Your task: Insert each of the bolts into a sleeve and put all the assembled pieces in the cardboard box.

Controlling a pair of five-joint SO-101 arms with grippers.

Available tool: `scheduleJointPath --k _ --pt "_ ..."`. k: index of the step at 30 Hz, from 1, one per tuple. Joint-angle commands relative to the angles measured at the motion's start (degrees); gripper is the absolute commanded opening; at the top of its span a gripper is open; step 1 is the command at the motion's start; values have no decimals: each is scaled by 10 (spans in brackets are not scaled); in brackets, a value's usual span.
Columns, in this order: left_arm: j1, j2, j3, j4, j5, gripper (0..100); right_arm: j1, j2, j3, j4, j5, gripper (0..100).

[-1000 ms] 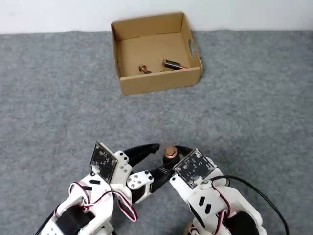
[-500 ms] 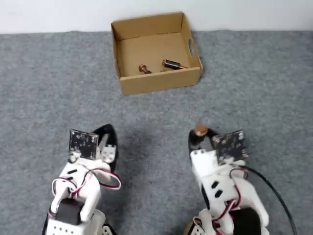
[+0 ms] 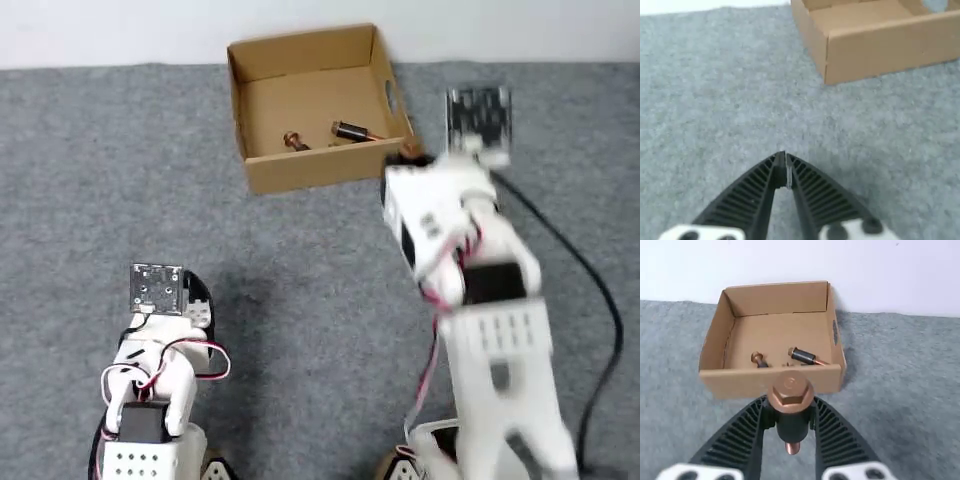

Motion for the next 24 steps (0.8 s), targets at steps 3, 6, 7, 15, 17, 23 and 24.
scheduleJointPath --k 3,6,7,15,17,23,24 --pt "-4 -3 -5 60 -2 5 4 212 -252 -17 -20 9" --pt "-4 -4 -5 64 -4 5 3 314 -360 -16 -19 9" --pt "-4 -4 -5 64 -4 5 3 348 -396 -15 -19 9" --pt "-2 -2 -5 101 -3 6 -10 596 -637 -16 -2 9" --pt "-2 -2 -5 129 -3 6 -15 654 -687 -16 11 9" --pt "-3 -22 -7 187 -2 6 -19 814 -804 -12 44 9" --pt "-3 -25 -7 187 -2 6 -19 838 -823 -12 56 9"
